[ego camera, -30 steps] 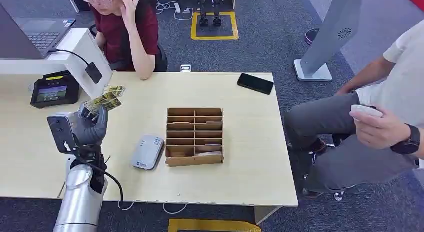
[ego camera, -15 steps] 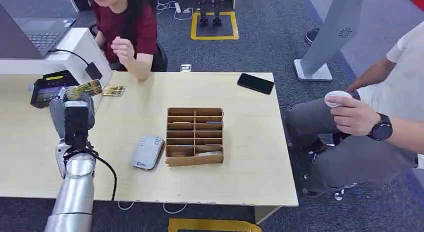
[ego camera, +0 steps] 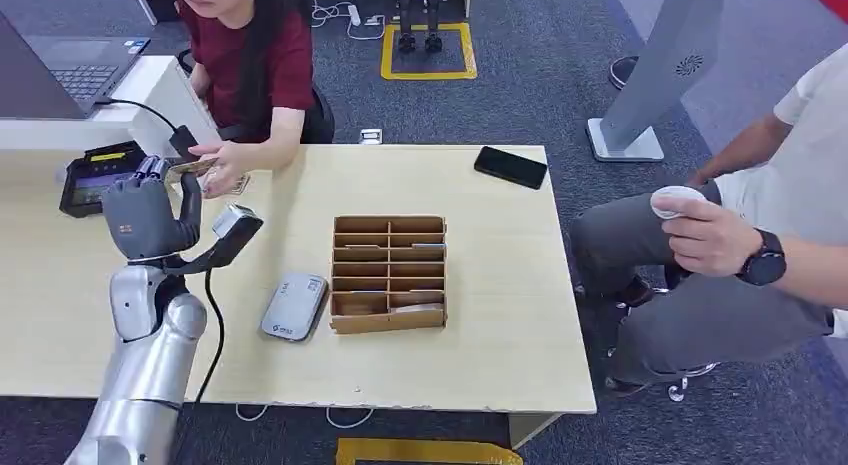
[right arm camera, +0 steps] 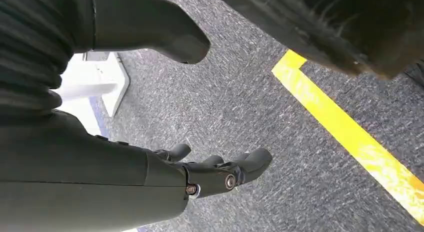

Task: Pass the card to the sensor for recognition and then transmit it.

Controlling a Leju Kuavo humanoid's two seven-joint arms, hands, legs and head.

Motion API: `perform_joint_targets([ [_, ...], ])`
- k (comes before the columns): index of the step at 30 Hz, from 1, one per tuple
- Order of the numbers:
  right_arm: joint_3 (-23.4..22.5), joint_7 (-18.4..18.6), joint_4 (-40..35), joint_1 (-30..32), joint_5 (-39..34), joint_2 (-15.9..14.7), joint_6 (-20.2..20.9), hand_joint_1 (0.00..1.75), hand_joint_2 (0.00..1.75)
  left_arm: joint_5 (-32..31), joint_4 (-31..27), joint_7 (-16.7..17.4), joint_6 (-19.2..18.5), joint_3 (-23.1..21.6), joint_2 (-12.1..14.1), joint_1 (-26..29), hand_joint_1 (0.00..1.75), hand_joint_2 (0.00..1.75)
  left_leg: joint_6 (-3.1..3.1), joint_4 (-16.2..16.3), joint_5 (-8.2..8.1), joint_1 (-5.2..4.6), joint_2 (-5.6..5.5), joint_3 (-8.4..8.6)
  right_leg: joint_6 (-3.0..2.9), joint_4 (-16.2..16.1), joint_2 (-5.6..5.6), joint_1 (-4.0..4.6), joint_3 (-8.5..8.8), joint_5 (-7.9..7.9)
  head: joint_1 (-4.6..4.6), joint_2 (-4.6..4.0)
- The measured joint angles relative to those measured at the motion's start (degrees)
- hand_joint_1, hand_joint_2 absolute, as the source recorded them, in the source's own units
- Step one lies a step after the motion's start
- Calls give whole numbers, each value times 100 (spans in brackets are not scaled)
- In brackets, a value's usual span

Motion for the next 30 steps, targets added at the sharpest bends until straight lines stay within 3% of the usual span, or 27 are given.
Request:
perform_joint_targets([
  [9,7,-61,0,-1,15,33,-22,0,175,-22,258,-122,15,0,63,-47,175,175,0,0,0,0,0,-1,0,0,0,0,0,0,0,0],
  [10,7,-61,0,0,15,39,-22,0,175,-7,280,-129,15,0,72,-54,0,175,0,0,0,0,0,-1,0,0,0,0,0,0,2,0],
  [17,7,-48,0,0,24,44,11,0,175,605,415,-345,-129,0,111,-132,0,175,0,0,0,0,0,-1,0,0,0,0,0,0,2,0],
  [30,7,-118,0,-1,26,44,-68,0,175,859,433,-348,-534,-2,472,-103,0,175,0,0,0,1,1,-2,0,0,1,0,-2,0,2,0],
])
